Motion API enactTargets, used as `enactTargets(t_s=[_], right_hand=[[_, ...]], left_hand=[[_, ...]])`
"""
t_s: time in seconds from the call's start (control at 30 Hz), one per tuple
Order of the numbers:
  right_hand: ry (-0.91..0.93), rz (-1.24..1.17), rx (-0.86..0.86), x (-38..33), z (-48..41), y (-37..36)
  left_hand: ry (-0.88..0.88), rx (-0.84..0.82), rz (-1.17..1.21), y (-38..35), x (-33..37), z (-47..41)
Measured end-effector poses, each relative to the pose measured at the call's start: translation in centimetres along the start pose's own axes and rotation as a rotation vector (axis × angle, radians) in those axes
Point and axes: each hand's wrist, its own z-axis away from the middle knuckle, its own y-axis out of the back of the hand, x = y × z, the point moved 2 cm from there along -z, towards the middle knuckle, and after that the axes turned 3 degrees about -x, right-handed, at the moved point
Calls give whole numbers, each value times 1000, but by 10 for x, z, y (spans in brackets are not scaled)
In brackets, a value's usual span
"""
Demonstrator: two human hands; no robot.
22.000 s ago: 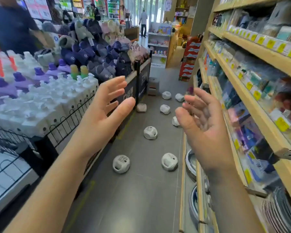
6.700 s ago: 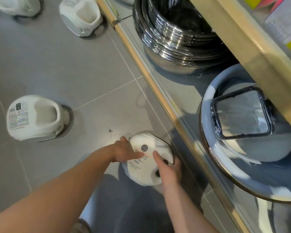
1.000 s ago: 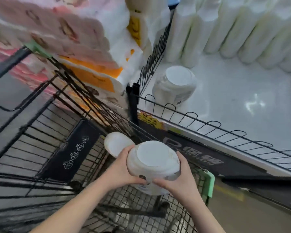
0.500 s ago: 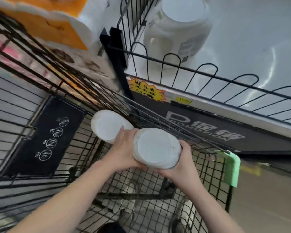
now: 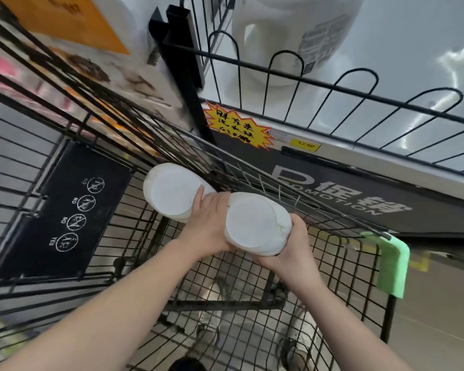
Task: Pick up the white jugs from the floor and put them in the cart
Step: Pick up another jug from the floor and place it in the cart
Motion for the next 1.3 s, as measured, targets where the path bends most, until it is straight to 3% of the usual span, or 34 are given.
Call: enactTargets(t_s=[0.27,0.77,0.97,1.13,1.3], right_hand=[[-12,91,30,7,-2,-4],[-122,286,-64,12,24,-3],[-100,269,-59,-2,32,4],[-107,210,-43,-26,41,18],[-52,160,-18,-66,62,39]], left_hand=[[0,23,0,-2,1,5],[21,12,-94,-9,8,28],[59,51,16,2,15,46],[189,92,112,16,15,69],[157,139,194,50,32,90]])
